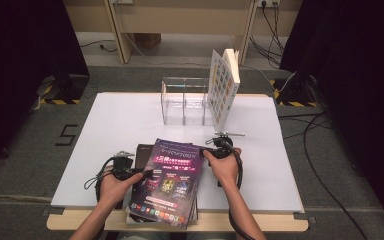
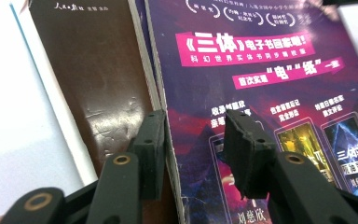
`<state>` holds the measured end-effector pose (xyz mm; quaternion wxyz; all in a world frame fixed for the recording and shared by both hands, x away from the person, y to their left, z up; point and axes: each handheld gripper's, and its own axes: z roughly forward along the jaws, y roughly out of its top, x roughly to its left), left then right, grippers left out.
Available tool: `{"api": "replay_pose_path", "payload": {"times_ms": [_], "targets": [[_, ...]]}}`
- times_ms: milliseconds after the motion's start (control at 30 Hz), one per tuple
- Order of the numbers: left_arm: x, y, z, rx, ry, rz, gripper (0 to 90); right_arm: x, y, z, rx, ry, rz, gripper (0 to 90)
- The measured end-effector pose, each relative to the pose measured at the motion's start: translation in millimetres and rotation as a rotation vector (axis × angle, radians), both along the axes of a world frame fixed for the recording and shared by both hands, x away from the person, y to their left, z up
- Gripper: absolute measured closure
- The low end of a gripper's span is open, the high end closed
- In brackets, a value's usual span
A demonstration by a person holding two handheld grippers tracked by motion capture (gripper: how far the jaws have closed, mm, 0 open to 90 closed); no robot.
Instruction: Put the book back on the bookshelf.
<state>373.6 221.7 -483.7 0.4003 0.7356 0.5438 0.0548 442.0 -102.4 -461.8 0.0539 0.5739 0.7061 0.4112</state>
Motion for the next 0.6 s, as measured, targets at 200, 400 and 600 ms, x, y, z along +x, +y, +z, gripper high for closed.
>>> {"api": "replay_pose_path", "payload": {"times_ms": [200,400,600], "targets": [[-3.3,-1.7,-0.1,0.01,-0.016,0.016,61.0,-2.2,0.9,6.8,0.05,-0.008,0.001,68.0],[-3.0,-2.3,0.6,0.017,-0.011,0.017,61.1,-2.6,0.1,4.2,0.074,0.011,-0.006,65.6],[-3.0,-3.6,1.9,0.03,-0.004,0.023,61.7,-1.9,-4.1,-1.1,0.105,0.05,-0.008,63.9]]}}
